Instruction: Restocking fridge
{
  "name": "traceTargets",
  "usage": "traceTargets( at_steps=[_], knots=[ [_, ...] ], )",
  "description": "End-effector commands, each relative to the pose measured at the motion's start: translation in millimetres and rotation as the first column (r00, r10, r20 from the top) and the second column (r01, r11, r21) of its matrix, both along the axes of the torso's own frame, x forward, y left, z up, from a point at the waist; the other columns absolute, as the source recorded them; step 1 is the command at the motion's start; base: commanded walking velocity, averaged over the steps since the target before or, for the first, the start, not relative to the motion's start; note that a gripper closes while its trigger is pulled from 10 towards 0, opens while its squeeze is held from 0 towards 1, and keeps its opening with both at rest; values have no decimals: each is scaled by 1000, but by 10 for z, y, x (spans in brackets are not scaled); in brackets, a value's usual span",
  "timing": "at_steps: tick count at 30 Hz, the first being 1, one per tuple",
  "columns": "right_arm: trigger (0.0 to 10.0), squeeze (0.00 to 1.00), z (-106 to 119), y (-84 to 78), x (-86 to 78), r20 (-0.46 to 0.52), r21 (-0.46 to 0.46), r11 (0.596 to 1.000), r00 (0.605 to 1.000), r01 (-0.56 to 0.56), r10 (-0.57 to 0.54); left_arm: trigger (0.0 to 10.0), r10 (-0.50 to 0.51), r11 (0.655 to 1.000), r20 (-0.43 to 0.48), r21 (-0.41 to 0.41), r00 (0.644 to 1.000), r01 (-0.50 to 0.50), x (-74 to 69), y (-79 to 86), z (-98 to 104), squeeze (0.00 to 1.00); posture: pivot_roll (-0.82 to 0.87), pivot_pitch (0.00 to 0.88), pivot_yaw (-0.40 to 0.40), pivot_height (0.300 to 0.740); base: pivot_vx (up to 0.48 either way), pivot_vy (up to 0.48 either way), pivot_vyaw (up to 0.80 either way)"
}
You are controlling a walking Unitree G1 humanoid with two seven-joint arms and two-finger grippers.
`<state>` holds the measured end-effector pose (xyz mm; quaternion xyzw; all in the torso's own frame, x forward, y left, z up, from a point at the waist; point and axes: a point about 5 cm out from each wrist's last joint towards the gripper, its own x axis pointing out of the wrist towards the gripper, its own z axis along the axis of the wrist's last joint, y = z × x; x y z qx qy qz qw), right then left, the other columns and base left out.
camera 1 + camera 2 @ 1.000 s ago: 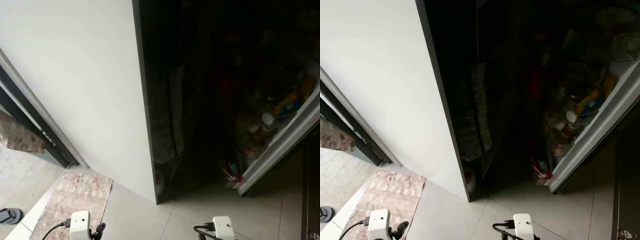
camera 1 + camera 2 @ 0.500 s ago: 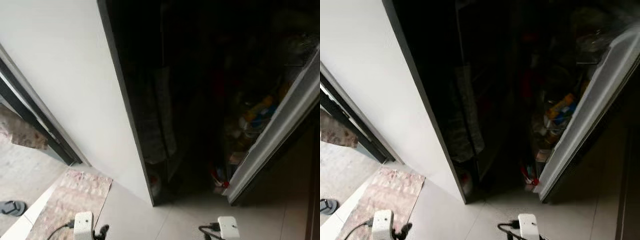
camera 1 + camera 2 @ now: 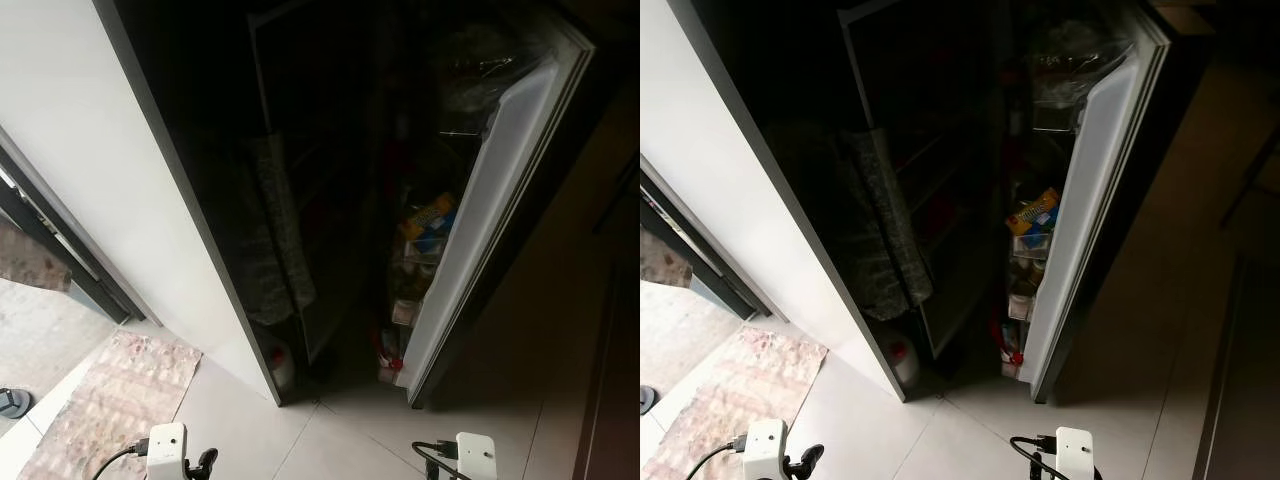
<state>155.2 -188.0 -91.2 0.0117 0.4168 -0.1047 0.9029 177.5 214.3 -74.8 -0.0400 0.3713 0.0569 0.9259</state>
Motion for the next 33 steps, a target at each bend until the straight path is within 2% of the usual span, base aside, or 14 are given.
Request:
traceTargets(
  at_steps=[1, 7, 11, 13, 14, 16, 17, 24, 29, 31, 33],
  knots=[
    [10000, 0, -3, 62, -25, 26, 10, 999, 998, 53, -53, 10000, 10, 1000, -27, 22, 1000, -10, -73, 74, -24, 0, -7, 46, 53, 740, 0, 0, 0],
    [10000, 0, 39, 38, -17, 99, -15, 989, 984, 149, -147, 10000, 12, 1000, -30, 24, 999, -12, -80, 84, -26, 0, -9, 52, 51, 740, 0, 0, 0],
    [10000, 0, 70, 29, -1, 145, -34, 985, 976, 171, -164, 10000, 16, 1000, -30, 27, 999, -15, -84, 98, -24, 0, -13, 55, 55, 740, 0, 0, 0],
    [10000, 0, 329, -393, 383, 275, -49, 962, 929, 270, -247, 10000, 17, 999, -28, 29, 999, -16, -81, 108, -20, 0, -19, 58, 58, 740, 0, 0, 0],
    [10000, 0, 447, -532, 520, 322, -69, 956, 914, 285, -249, 10000, 18, 999, -27, 30, 999, -17, -80, 112, -18, 0, -19, 57, 56, 740, 0, 0, 0],
    [10000, 0, 619, -651, 684, 402, -114, 944, 884, 308, -240, 10000, 17, 999, -24, 35, 1000, -16, -72, 124, -12, 0, -17, 58, 57, 740, 0, 0, 0],
    [10000, 0, 725, -707, 770, 457, -117, 923, 845, 367, -278, 10000, 21, 999, -17, 36, 1000, -21, -58, 139, 0, 0, -19, 59, 58, 740, 0, 0, 0],
    [10000, 0, 857, -699, 888, 528, -103, 902, 792, 419, -308, 10000, 5, 999, -16, 32, 1000, -5, -43, 119, 2, 0, -22, 61, 59, 740, 0, 0, 0],
    [10000, 0, 919, -697, 883, 570, -147, 888, 771, 436, -284, 10000, 4, 999, -14, 33, 1000, -4, -44, 103, 0, 0, -16, 60, 56, 740, 0, 0, 0],
    [10000, 0, 976, -699, 921, 592, -179, 891, 769, 418, -242, 10000, 5, 999, -17, 33, 1000, -4, -48, 105, -3, 0, -25, 64, 59, 740, 0, 0, 0],
    [10000, 0, 1069, -742, 978, 627, -186, 879, 742, 440, -238, 10000, 4, 999, -20, 34, 1000, -3, -50, 105, -5, 0, -23, 65, 58, 740, 0, 0, 0]
  ],
)
